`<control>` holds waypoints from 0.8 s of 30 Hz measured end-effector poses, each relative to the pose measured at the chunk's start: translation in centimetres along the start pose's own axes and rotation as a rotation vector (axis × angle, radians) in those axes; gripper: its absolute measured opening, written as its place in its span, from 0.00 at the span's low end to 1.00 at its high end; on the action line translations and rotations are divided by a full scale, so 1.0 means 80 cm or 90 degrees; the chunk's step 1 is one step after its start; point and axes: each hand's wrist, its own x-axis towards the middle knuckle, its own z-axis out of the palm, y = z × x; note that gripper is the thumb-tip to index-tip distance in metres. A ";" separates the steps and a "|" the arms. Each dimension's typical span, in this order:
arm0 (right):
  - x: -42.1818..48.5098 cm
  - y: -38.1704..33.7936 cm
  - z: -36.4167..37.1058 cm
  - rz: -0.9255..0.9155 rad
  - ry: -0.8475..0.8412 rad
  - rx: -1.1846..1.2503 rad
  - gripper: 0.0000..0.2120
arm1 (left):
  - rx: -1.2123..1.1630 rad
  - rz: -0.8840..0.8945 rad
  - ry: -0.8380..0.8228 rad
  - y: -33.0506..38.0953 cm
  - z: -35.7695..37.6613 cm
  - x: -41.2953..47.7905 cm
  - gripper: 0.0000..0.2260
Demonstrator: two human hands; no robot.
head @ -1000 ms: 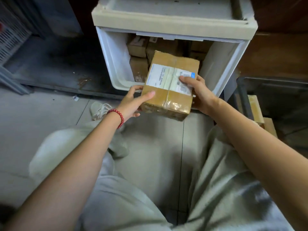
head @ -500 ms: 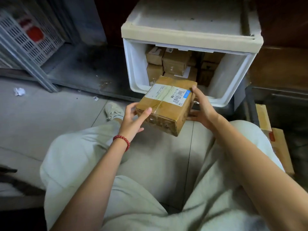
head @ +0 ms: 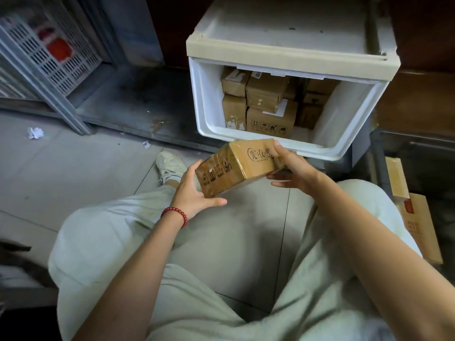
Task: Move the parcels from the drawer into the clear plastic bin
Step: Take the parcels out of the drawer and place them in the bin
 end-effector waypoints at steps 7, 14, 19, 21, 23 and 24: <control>0.008 0.000 -0.006 0.000 0.095 -0.028 0.24 | -0.001 -0.013 0.033 0.005 -0.002 0.006 0.42; 0.011 0.001 -0.006 -0.086 0.126 0.003 0.27 | -0.102 -0.045 0.069 0.020 0.002 0.011 0.11; 0.002 -0.007 -0.011 -0.085 0.024 0.092 0.31 | -0.224 -0.092 0.057 0.031 0.003 0.019 0.23; -0.005 -0.009 -0.011 -0.087 0.014 0.118 0.30 | -0.216 -0.076 0.071 0.038 0.008 0.024 0.27; -0.010 -0.012 -0.013 -0.108 0.043 0.085 0.37 | -0.160 -0.030 0.094 0.048 0.014 0.029 0.26; -0.012 -0.014 -0.014 -0.123 0.064 0.074 0.40 | -0.123 -0.009 0.098 0.052 0.019 0.032 0.25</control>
